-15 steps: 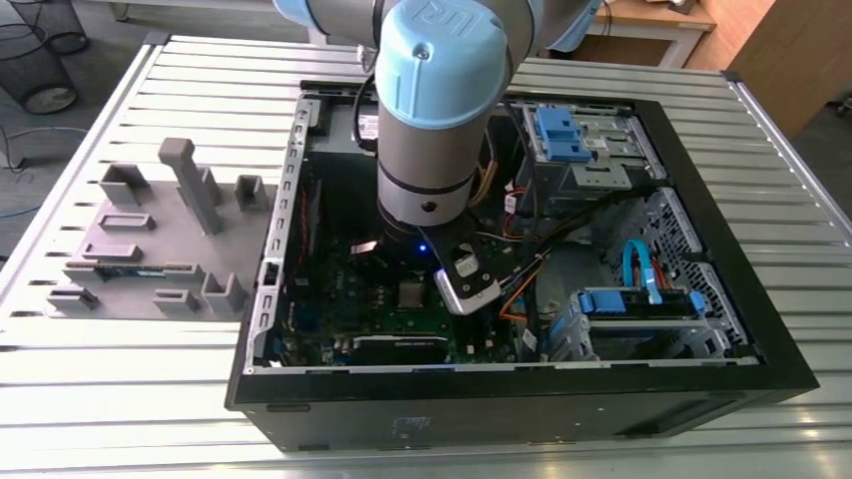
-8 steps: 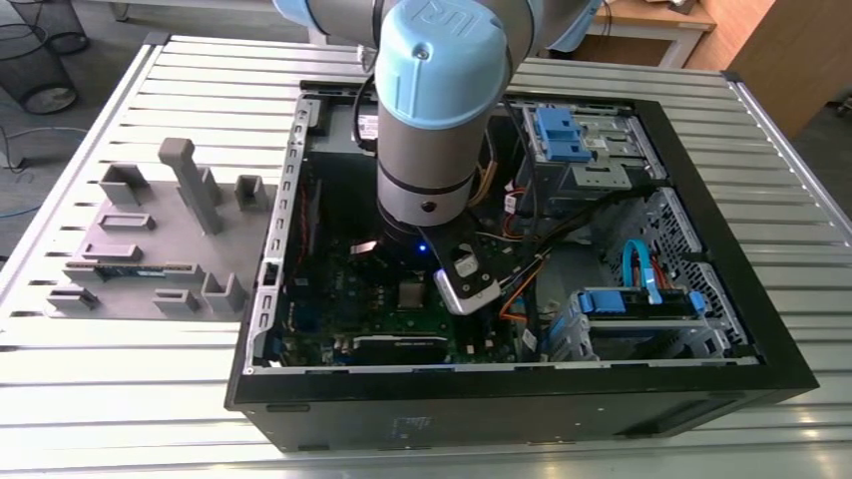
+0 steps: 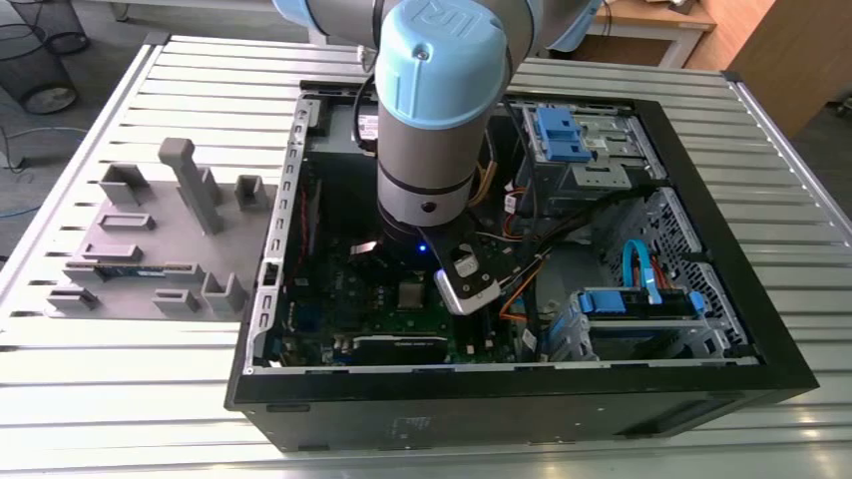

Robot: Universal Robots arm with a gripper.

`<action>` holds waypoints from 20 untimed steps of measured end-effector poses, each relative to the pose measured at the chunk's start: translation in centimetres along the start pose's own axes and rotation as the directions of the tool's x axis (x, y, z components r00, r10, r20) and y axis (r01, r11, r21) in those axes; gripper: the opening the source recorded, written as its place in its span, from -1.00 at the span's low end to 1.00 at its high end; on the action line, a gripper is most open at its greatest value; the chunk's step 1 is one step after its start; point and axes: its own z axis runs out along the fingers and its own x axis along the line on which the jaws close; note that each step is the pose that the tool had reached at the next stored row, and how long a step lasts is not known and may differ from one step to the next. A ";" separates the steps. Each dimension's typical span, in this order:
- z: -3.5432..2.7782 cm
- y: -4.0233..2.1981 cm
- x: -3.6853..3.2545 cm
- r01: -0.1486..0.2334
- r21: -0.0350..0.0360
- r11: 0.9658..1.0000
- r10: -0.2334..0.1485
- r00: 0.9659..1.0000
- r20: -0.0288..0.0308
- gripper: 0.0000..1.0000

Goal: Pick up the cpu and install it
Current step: 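Place the cpu into insertion slot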

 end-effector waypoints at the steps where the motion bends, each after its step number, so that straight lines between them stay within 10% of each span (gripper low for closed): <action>1: 0.01 0.00 0.00 0.000 0.000 1.000 0.000 1.000 0.000 -0.22; 20: 0.10 0.01 0.00 0.000 -0.001 1.000 0.000 1.000 0.000 -0.21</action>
